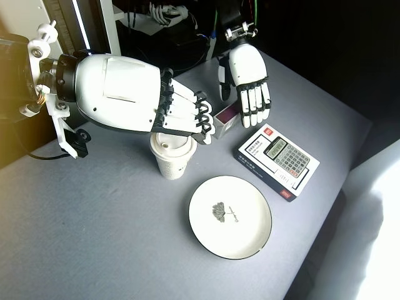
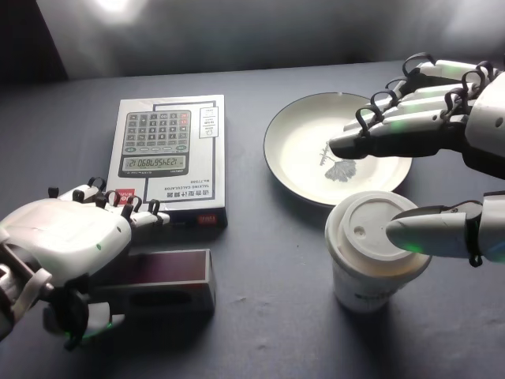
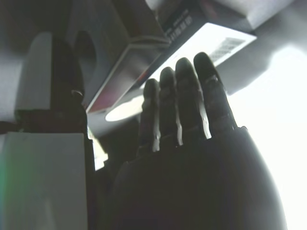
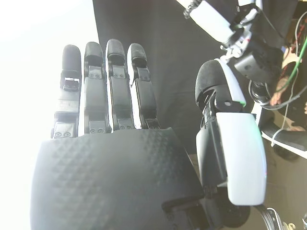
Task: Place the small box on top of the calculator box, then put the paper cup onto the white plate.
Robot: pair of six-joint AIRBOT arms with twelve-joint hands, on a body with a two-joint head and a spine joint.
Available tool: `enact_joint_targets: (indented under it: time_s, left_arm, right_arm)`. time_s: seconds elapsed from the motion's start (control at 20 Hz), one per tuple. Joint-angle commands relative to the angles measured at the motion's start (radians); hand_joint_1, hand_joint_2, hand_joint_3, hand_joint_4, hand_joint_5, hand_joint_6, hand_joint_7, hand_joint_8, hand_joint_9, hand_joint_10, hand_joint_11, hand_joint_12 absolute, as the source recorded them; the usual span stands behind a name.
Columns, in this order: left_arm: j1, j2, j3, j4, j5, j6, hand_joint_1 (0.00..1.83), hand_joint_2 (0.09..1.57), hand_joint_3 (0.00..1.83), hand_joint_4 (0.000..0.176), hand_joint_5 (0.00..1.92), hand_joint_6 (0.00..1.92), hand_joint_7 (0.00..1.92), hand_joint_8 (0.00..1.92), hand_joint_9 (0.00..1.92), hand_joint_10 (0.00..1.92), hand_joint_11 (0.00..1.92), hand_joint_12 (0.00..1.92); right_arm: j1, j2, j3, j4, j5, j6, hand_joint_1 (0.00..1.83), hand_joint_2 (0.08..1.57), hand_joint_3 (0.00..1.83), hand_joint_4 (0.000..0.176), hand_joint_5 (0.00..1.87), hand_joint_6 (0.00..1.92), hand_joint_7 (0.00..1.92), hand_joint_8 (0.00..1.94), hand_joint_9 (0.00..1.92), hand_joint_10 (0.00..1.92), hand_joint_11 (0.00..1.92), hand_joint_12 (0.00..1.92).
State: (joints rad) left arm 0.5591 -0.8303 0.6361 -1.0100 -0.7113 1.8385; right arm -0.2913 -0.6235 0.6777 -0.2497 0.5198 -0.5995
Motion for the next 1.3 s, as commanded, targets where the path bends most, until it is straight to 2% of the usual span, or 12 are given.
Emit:
enact_joint_targets:
  time_s: [0.0, 0.2, 0.4, 0.5, 0.55, 0.6, 0.7, 0.8, 0.85, 0.95, 1.15, 1.25]
  left_arm:
    - [-0.001, -0.001, 0.007, 0.038, -0.072, 0.003, 1.22, 1.1, 0.0, 0.0, 0.34, 0.01, 0.41, 0.01, 0.39, 0.01, 0.0, 0.81]
    - [0.011, -0.045, 0.05, 0.038, -0.072, -0.006, 1.24, 1.14, 0.0, 0.0, 0.51, 0.02, 0.59, 0.02, 0.57, 0.02, 0.13, 0.86]
    - [0.015, -0.067, 0.062, 0.04, -0.072, -0.007, 1.24, 1.18, 0.0, 0.0, 0.61, 0.01, 0.69, 0.01, 0.67, 0.02, 0.21, 0.86]
    - [0.016, -0.071, 0.06, 0.038, -0.072, -0.007, 1.28, 1.18, 0.0, 0.0, 0.72, 0.02, 0.82, 0.02, 0.78, 0.03, 0.29, 0.86]
    - [0.016, -0.072, 0.059, 0.036, -0.072, -0.007, 1.36, 1.14, 0.0, 0.0, 0.87, 1.08, 0.98, 0.89, 0.81, 1.25, 0.46, 1.06]
    - [0.015, -0.071, 0.059, 0.034, -0.072, -0.007, 1.37, 1.13, 0.0, 0.0, 0.91, 1.02, 0.96, 0.98, 0.84, 1.29, 0.49, 1.12]
    - [0.01, -0.071, 0.058, 0.033, -0.072, -0.007, 1.37, 1.13, 0.0, 0.0, 0.87, 1.0, 0.98, 1.01, 0.87, 1.3, 0.55, 1.15]
    - [0.002, -0.07, 0.058, 0.026, -0.071, -0.006, 1.38, 1.11, 0.0, 0.0, 0.89, 0.94, 1.05, 0.89, 0.91, 1.25, 0.61, 1.14]
    - [-0.009, -0.07, 0.058, 0.018, -0.071, 0.004, 1.37, 1.13, 0.0, 0.0, 0.87, 0.95, 1.01, 0.97, 0.88, 1.3, 0.58, 1.14]
    - [-0.041, -0.069, 0.058, -0.01, -0.065, 0.041, 1.37, 1.15, 0.0, 0.0, 0.81, 1.03, 0.98, 1.02, 0.84, 1.36, 0.54, 1.19]
    - [-0.119, -0.064, 0.062, -0.081, -0.054, 0.124, 1.38, 1.12, 0.0, 0.0, 0.88, 0.97, 1.03, 0.9, 0.91, 1.25, 0.57, 1.1]
    - [-0.164, -0.066, 0.074, -0.115, -0.039, 0.159, 1.37, 1.13, 0.0, 0.0, 0.86, 1.0, 1.01, 0.94, 0.88, 1.28, 0.55, 1.1]
  right_arm:
    - [0.007, 0.008, -0.001, 0.016, 0.121, 0.008, 0.28, 1.24, 0.0, 0.0, 0.42, 0.0, 0.4, 0.0, 0.35, 0.0, 0.0, 0.9]
    - [0.007, 0.008, -0.001, 0.012, 0.121, 0.008, 0.31, 1.24, 0.0, 0.0, 0.43, 0.0, 0.44, 0.01, 0.39, 0.01, 0.0, 0.93]
    - [0.007, 0.008, -0.001, 0.01, 0.121, 0.008, 0.29, 1.23, 0.0, 0.0, 0.45, 0.01, 0.45, 0.0, 0.4, 0.01, 0.0, 0.99]
    - [0.007, 0.008, -0.001, 0.009, 0.121, 0.008, 0.29, 1.23, 0.0, 0.0, 0.45, 0.01, 0.46, 0.01, 0.41, 0.01, 0.0, 1.0]
    - [0.007, 0.008, -0.001, 0.008, 0.121, 0.008, 0.29, 1.24, 0.0, 0.0, 0.45, 0.0, 0.46, 0.0, 0.41, 0.01, 0.0, 0.98]
    - [0.007, 0.008, -0.001, 0.008, 0.121, 0.008, 0.27, 1.23, 0.0, 0.0, 0.45, 0.0, 0.47, 0.0, 0.42, 0.01, 0.0, 1.01]
    - [0.007, 0.008, -0.001, 0.008, 0.121, 0.008, 0.28, 1.23, 0.0, 0.0, 0.46, 0.0, 0.47, 0.0, 0.44, 0.01, 0.0, 1.02]
    - [0.007, 0.008, -0.001, 0.008, 0.121, 0.008, 0.23, 1.24, 0.0, 0.0, 0.46, 0.0, 0.48, 0.0, 0.46, 0.01, 0.0, 1.04]
    - [0.007, 0.008, -0.001, 0.008, 0.121, 0.008, 0.22, 1.24, 0.0, 0.0, 0.46, 0.0, 0.48, 0.0, 0.45, 0.01, 0.0, 1.05]
    - [0.007, 0.008, -0.001, 0.008, 0.121, 0.009, 0.23, 1.23, 0.0, 0.0, 0.48, 0.01, 0.5, 0.01, 0.46, 0.01, 0.0, 1.06]
    - [0.007, 0.008, -0.001, 0.008, 0.121, 0.009, 0.23, 1.23, 0.0, 0.0, 0.48, 0.0, 0.5, 0.0, 0.47, 0.01, 0.0, 1.07]
    - [0.007, 0.007, -0.001, 0.008, 0.121, 0.009, 0.21, 1.24, 0.0, 0.0, 0.45, 0.0, 0.48, 0.0, 0.45, 0.0, 0.0, 1.03]
